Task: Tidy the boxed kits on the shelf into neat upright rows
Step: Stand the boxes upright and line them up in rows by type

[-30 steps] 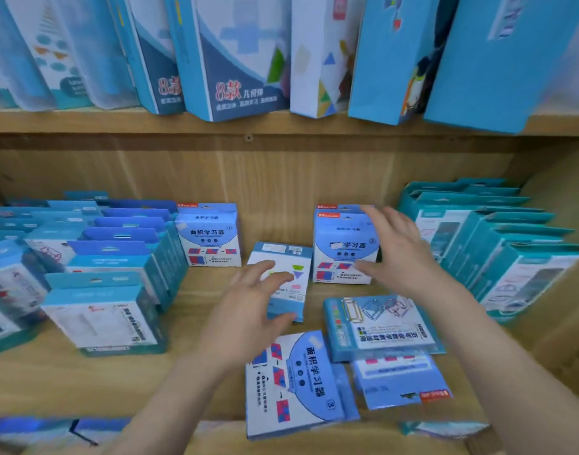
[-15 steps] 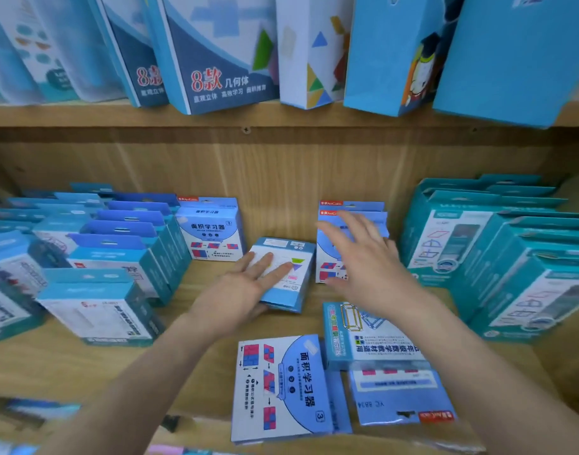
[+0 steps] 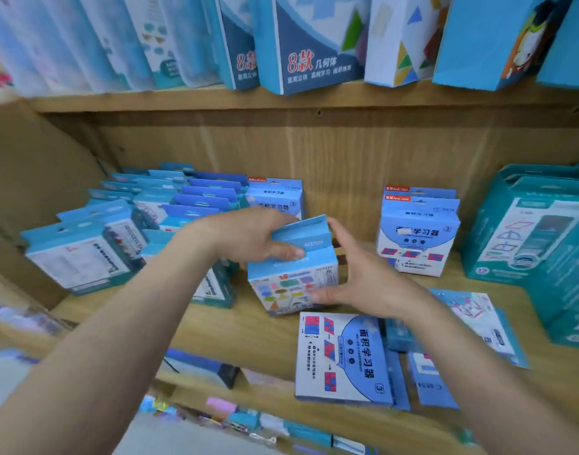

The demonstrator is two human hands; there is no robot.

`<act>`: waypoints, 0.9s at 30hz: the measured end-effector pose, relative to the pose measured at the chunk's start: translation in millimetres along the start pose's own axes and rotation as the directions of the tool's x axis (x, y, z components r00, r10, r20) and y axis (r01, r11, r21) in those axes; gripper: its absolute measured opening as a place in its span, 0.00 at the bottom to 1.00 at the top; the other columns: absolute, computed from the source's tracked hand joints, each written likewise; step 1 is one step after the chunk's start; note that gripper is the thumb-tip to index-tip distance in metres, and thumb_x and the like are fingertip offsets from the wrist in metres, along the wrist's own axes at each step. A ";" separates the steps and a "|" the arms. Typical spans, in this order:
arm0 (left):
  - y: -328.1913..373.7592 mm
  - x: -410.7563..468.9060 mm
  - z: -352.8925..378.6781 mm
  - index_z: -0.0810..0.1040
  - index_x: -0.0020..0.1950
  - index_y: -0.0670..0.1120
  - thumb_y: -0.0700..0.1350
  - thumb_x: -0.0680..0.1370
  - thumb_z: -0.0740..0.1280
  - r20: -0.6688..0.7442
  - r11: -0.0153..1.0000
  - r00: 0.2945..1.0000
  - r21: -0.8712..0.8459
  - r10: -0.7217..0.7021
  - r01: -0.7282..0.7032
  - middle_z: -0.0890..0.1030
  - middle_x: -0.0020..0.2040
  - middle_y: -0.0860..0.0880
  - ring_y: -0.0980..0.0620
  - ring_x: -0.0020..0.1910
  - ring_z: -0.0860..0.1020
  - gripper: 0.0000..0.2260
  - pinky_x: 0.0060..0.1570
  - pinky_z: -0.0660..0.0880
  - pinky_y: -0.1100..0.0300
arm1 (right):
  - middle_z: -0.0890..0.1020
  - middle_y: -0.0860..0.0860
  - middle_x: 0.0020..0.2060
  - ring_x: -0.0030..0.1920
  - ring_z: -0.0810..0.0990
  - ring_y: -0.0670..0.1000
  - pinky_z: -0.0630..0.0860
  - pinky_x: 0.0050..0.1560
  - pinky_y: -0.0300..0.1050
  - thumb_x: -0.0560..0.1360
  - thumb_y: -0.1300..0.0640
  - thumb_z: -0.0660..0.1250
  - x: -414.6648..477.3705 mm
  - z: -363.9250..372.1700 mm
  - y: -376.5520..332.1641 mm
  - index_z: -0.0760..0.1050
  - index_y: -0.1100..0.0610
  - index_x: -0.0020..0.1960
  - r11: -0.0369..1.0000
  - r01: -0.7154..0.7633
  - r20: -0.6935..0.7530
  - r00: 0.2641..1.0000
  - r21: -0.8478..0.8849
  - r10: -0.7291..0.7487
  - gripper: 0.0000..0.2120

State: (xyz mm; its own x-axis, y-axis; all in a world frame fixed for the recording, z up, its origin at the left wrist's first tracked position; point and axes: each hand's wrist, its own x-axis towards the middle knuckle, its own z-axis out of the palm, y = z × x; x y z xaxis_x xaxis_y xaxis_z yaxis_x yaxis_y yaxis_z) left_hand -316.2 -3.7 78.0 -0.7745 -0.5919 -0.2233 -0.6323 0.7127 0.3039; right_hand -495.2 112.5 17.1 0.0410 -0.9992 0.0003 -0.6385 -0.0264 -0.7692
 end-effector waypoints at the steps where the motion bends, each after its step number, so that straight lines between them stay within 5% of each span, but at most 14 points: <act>1: -3.3 -0.8 3.6 0.74 0.57 0.53 0.60 0.76 0.65 0.006 1.000 1.000 0.000 -0.009 0.009 0.81 0.51 0.54 0.55 0.48 0.79 0.15 0.46 0.78 0.58 | 0.69 0.44 0.66 0.61 0.70 0.41 0.67 0.61 0.40 0.66 0.52 0.78 4.9 10.6 -1.7 0.46 0.38 0.75 1.000 0.000 -0.044 0.999 0.001 0.000 0.51; 4: -15.2 -7.1 16.9 0.76 0.53 0.54 0.59 0.74 0.68 -0.083 0.996 0.995 -0.076 -0.049 0.043 0.82 0.48 0.54 0.56 0.45 0.80 0.13 0.43 0.77 0.60 | 0.73 0.47 0.64 0.59 0.72 0.45 0.70 0.56 0.43 0.67 0.54 0.77 9.6 33.2 -1.9 0.48 0.38 0.75 1.000 0.001 -0.116 0.993 -0.001 -0.001 0.49; 10: -34.1 -29.6 34.3 0.74 0.63 0.54 0.58 0.72 0.71 -0.355 0.967 0.921 -0.241 -0.162 0.077 0.80 0.56 0.56 0.58 0.50 0.78 0.21 0.48 0.75 0.62 | 0.78 0.40 0.50 0.47 0.80 0.42 0.79 0.49 0.46 0.66 0.59 0.78 13.0 41.8 -1.2 0.54 0.36 0.73 0.995 0.000 -0.186 0.982 0.098 0.018 0.47; 15: -37.8 -45.2 53.5 0.70 0.68 0.58 0.59 0.75 0.65 -0.472 0.974 0.870 -0.224 -0.144 0.040 0.77 0.61 0.55 0.56 0.56 0.75 0.22 0.52 0.74 0.60 | 0.80 0.39 0.47 0.46 0.77 0.36 0.76 0.45 0.34 0.67 0.62 0.76 9.4 21.9 -8.8 0.72 0.45 0.60 0.998 0.034 -0.225 0.974 0.048 -0.022 0.26; 18: -32.1 -51.0 60.7 0.68 0.71 0.53 0.59 0.77 0.59 -0.535 0.985 0.839 -0.175 -0.103 0.009 0.75 0.64 0.53 0.55 0.61 0.73 0.23 0.56 0.69 0.63 | 0.81 0.39 0.45 0.45 0.78 0.34 0.72 0.44 0.26 0.67 0.64 0.76 -2.8 -8.9 -8.3 0.74 0.46 0.53 0.998 0.047 -0.297 0.954 0.050 -0.031 0.21; 22: -29.5 -53.7 63.0 0.67 0.71 0.55 0.60 0.76 0.63 -0.547 0.982 0.823 -0.179 -0.154 0.066 0.74 0.63 0.52 0.53 0.59 0.73 0.25 0.56 0.74 0.57 | 0.83 0.45 0.48 0.43 0.83 0.42 0.78 0.39 0.36 0.69 0.67 0.74 -13.6 -43.9 3.4 0.76 0.49 0.52 0.938 0.102 -0.441 0.896 0.332 0.058 0.17; 24: -26.9 -51.7 64.3 0.66 0.69 0.57 0.54 0.74 0.70 -0.562 0.984 0.807 -0.117 -0.178 0.136 0.75 0.61 0.52 0.51 0.56 0.74 0.25 0.52 0.75 0.54 | 0.84 0.46 0.48 0.38 0.83 0.44 0.76 0.33 0.37 0.71 0.67 0.71 -11.7 -46.5 7.0 0.75 0.49 0.49 0.854 0.116 -0.450 0.881 0.507 0.147 0.15; 27: -27.2 -50.7 63.7 0.67 0.67 0.58 0.45 0.73 0.72 -0.570 0.980 0.797 -0.111 -0.200 0.166 0.77 0.59 0.52 0.49 0.54 0.75 0.25 0.50 0.75 0.54 | 0.84 0.45 0.45 0.43 0.84 0.48 0.75 0.37 0.43 0.72 0.68 0.69 -7.0 -39.8 13.9 0.75 0.50 0.49 0.737 0.101 -0.407 0.879 0.668 0.249 0.14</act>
State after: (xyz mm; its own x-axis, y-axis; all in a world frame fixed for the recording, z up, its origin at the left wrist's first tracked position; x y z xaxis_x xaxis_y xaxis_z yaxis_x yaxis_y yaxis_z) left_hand -261.1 31.0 22.0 -0.4792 -0.8287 0.2891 -0.7461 0.5581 0.3630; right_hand -534.9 117.9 31.9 -0.4356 -0.8975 0.0693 0.0471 -0.0996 -0.9939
